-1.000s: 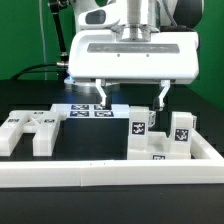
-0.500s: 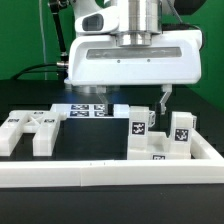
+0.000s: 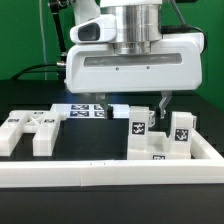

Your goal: Assemble chair

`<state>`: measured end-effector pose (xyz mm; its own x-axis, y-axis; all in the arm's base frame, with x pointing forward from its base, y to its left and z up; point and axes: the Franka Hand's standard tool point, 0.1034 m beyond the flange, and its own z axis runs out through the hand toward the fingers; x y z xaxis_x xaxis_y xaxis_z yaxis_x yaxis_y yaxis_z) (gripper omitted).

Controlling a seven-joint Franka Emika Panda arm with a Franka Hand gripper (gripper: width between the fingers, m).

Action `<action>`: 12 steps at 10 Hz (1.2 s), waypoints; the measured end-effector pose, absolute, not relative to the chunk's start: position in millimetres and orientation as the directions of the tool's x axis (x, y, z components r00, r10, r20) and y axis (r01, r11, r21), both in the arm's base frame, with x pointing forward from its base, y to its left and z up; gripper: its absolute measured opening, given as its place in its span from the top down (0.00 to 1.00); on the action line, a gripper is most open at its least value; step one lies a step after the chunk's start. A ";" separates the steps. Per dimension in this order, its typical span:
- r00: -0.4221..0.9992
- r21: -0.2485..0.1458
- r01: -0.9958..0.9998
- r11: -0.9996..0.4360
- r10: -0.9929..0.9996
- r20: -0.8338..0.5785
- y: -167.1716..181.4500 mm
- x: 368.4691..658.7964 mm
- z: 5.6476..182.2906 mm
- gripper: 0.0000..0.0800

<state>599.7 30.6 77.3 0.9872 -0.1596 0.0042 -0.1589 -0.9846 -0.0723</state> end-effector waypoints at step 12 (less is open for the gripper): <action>0.889 -0.078 -0.457 -0.886 -0.457 -0.013 32.8 603.4 79.9 0.64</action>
Offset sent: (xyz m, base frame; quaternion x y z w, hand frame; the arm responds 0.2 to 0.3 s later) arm 0.0111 0.0039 0.0048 -0.0016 0.0101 -0.0312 0.9995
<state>603.4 32.8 79.9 0.8894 -0.4570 -0.0135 -0.4566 -0.8863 -0.0779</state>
